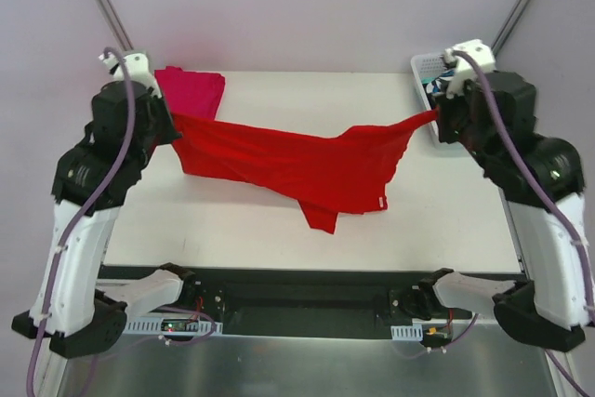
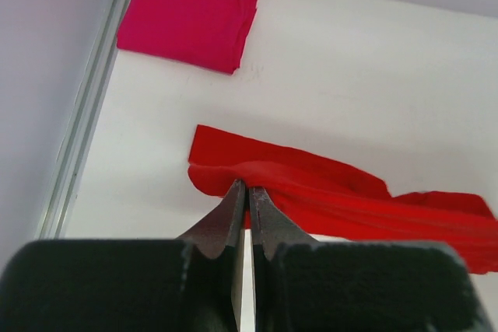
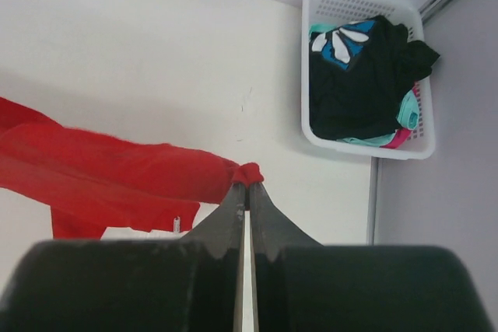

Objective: Fold and stack the t-shirts

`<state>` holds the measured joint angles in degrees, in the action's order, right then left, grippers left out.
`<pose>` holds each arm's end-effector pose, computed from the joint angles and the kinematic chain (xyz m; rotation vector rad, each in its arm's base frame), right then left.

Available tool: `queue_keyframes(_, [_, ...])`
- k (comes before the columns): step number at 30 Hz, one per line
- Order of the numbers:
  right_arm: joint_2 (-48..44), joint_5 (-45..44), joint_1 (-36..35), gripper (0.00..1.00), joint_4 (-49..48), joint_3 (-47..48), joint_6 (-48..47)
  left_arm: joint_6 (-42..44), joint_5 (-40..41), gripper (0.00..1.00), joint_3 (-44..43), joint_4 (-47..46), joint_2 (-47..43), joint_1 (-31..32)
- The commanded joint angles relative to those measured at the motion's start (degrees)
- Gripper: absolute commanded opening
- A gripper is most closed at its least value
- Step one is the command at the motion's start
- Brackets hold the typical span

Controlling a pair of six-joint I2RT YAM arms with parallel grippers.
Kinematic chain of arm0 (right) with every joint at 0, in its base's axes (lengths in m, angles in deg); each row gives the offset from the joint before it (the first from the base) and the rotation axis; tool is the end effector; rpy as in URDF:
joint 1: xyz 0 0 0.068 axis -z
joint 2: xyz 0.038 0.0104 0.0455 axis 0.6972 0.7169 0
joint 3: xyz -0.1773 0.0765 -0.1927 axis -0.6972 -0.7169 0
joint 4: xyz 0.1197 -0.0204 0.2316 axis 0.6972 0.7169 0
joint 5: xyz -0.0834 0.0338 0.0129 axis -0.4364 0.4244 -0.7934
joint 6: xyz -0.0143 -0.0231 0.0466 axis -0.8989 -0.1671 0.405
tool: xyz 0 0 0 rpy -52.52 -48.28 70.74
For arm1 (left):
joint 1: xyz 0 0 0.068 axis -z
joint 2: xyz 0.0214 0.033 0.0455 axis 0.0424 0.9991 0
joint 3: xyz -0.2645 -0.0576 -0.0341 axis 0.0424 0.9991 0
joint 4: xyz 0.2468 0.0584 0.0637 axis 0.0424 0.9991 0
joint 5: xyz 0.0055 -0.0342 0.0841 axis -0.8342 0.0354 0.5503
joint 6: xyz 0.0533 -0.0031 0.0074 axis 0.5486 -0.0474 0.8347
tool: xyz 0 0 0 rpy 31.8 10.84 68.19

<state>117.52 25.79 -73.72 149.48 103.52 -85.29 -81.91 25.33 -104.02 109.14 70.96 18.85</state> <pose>0.1679 0.0796 0.5248 -0.5631 1.8326 -0.2705 0.1661 -0.0492 0.5009 -0.1598 1.8736 -0.0223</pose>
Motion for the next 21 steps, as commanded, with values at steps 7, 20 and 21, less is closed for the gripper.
queue_keyframes(7, [-9.47,5.26,-0.63,0.01,5.97,22.56,5.08,-3.68,-9.17,0.0,-2.72,-2.5,-13.61,-0.36])
queue_keyframes(20, [-5.68,11.34,-0.63,0.01,4.74,24.33,6.5,-3.25,-11.55,0.0,-10.54,3.74,-14.51,-0.36])
queue_keyframes(21, [-5.42,11.34,-0.54,0.01,5.01,24.95,6.32,-3.16,-11.55,0.0,-10.81,3.83,-14.16,-0.36])
